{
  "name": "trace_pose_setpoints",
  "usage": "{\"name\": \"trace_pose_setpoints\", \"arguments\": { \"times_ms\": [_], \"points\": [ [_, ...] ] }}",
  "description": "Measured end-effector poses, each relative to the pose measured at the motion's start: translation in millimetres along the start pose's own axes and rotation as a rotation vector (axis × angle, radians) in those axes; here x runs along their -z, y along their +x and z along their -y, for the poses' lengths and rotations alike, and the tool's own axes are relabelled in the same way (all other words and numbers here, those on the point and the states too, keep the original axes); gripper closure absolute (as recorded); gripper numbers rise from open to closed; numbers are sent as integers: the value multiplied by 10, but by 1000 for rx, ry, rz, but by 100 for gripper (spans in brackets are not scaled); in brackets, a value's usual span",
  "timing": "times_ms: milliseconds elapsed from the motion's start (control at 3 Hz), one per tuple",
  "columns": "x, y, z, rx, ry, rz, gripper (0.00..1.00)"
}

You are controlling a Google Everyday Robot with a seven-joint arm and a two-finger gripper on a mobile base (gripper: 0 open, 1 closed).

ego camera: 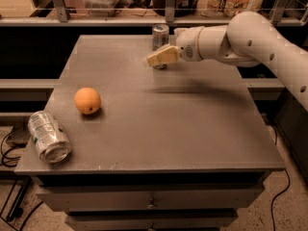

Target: Knock redbull can over

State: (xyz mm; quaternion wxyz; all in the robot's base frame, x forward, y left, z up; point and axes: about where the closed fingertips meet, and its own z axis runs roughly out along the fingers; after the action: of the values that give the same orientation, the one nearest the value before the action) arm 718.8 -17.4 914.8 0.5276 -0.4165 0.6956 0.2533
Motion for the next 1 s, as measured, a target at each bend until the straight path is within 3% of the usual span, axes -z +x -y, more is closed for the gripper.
{"name": "trace_pose_setpoints", "arguments": {
  "times_ms": [333, 1000],
  "points": [
    [-225, 1, 51, -18, -28, 12, 19],
    [-389, -104, -44, 39, -87, 5, 65]
  ]
}}
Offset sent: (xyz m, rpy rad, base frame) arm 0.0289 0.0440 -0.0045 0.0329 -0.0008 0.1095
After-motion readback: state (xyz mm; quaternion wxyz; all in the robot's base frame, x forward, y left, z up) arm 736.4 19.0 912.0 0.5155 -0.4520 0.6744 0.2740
